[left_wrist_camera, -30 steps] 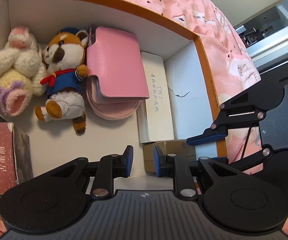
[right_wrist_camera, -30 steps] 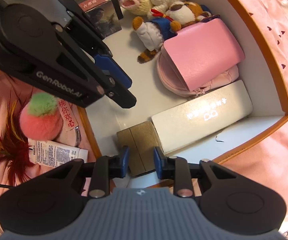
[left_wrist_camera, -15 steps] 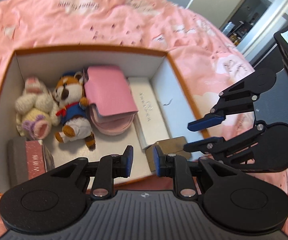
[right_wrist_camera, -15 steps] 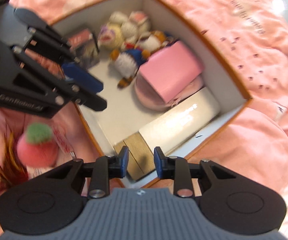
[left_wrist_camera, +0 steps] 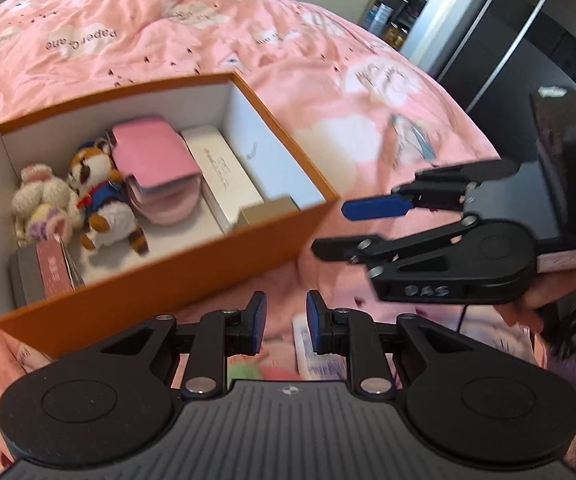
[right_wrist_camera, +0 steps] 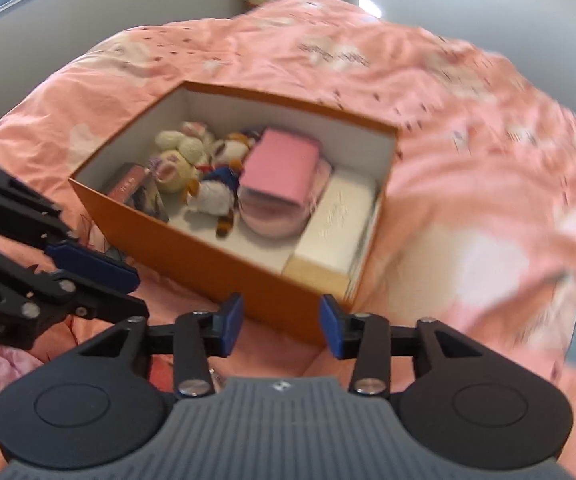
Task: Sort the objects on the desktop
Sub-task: 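Grasp the pink-green pompom with the left gripper while the right grasps the white lotion tube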
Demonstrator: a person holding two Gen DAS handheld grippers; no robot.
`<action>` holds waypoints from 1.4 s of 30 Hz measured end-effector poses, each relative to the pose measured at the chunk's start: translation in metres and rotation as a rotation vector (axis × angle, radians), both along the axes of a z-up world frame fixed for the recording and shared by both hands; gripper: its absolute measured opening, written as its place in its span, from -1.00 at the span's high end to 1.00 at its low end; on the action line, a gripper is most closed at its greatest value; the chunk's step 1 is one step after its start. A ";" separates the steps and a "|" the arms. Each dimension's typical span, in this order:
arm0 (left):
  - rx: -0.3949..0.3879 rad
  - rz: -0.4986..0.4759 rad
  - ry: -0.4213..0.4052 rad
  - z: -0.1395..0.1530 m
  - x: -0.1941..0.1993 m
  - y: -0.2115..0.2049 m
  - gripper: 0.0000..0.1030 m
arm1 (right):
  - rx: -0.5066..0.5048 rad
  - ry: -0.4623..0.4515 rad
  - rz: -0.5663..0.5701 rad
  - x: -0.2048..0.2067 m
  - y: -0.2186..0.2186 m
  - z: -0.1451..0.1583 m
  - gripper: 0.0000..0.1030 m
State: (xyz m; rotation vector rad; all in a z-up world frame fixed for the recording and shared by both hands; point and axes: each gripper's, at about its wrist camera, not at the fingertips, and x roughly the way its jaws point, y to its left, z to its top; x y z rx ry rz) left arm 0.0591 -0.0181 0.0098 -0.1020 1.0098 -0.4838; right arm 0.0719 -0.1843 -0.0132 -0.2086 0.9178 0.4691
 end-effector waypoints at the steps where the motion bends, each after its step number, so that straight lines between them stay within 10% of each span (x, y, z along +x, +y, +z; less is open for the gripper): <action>1: 0.006 -0.003 0.009 -0.004 -0.003 -0.001 0.54 | 0.009 0.031 -0.035 -0.003 0.001 -0.008 0.05; 7: 0.085 0.002 0.053 -0.023 -0.020 -0.003 0.51 | 0.036 0.127 -0.146 -0.032 0.004 -0.037 -0.02; 11: 0.075 0.041 0.085 -0.034 -0.029 0.001 -0.06 | 0.069 0.215 -0.194 -0.043 0.001 -0.056 -0.16; 31: 0.132 0.053 0.267 -0.090 -0.022 -0.016 -0.13 | 0.093 0.249 -0.270 -0.053 -0.016 -0.077 -0.11; 42: 0.279 0.080 0.183 -0.084 -0.032 -0.025 0.05 | 0.085 0.253 -0.233 -0.053 -0.011 -0.078 -0.27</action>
